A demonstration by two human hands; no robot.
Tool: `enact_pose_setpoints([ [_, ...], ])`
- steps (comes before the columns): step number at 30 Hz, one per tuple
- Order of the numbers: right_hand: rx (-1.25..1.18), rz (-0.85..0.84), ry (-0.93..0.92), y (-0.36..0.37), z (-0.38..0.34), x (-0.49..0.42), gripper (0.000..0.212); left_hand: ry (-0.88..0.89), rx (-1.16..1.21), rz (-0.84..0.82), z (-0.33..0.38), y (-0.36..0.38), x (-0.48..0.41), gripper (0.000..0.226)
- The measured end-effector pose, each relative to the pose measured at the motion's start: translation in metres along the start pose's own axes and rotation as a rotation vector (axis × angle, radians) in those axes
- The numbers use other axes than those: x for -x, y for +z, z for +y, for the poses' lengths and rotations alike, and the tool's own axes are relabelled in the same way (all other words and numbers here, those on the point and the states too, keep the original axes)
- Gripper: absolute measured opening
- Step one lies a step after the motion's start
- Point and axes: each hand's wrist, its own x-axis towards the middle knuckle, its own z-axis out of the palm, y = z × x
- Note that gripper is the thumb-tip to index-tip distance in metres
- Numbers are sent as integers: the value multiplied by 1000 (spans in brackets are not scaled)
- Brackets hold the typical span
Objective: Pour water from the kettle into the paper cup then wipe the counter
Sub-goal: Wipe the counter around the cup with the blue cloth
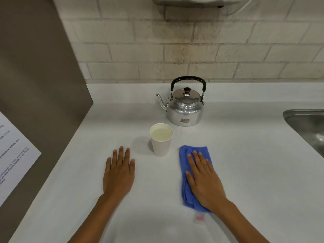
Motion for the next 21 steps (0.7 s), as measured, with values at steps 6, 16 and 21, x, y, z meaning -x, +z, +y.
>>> enact_pose_setpoints([
  [6, 131, 2, 150, -15, 35, -36, 91, -13, -15, 33, 3, 3, 0, 54],
  [16, -53, -213, -462, -13, 49, -81, 51, -15, -3, 34, 2, 4, -1, 53],
  [21, 5, -191, -353, -13, 31, -123, 51, -17, -21, 29, 6, 4, -2, 53],
])
